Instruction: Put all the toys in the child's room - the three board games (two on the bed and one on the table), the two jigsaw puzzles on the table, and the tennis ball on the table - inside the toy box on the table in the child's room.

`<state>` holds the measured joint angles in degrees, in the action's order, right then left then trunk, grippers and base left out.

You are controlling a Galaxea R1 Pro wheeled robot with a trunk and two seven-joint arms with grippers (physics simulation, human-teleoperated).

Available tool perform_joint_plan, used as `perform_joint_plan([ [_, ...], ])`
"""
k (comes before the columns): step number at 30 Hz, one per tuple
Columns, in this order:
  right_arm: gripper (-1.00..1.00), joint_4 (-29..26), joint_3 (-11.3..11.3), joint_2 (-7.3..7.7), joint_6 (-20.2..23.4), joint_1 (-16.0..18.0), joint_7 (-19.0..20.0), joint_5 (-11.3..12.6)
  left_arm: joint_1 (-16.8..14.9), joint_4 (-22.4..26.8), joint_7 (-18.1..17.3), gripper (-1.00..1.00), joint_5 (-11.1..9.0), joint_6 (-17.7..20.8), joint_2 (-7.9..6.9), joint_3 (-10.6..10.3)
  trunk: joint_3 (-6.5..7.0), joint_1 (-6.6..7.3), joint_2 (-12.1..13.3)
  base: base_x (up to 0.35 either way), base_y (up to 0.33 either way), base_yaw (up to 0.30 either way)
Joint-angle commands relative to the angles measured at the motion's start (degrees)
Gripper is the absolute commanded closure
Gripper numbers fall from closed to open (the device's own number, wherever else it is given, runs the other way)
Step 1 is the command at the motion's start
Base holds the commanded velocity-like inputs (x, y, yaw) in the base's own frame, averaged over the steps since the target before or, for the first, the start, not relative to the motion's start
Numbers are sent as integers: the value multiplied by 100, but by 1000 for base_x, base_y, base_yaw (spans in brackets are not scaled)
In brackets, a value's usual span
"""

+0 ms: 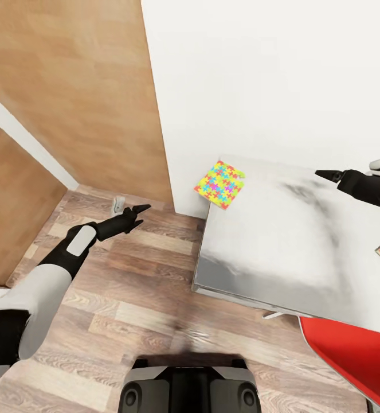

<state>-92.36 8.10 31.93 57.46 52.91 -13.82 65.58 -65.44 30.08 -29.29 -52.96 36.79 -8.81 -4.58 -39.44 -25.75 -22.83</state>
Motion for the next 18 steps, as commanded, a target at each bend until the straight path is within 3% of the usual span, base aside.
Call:
perform_joint_plan([
  [1,-100,-6,-6,-7,19,2,-57,59,-108,-153,-111,-100,49,-122,1,-51,-7,-3,-9,0,0,-158],
  [7,-100,-14,-19,-83,22,-10,-45,60,-398,-521,-427,-100,372,-501,24,-150,-7,-3,-9,0,0,-105],
  [18,-100,-18,-23,-197,27,-16,-27,60,-603,-820,-823,-100,585,-729,-15,-187,-7,-3,-9,0,0,-34],
])
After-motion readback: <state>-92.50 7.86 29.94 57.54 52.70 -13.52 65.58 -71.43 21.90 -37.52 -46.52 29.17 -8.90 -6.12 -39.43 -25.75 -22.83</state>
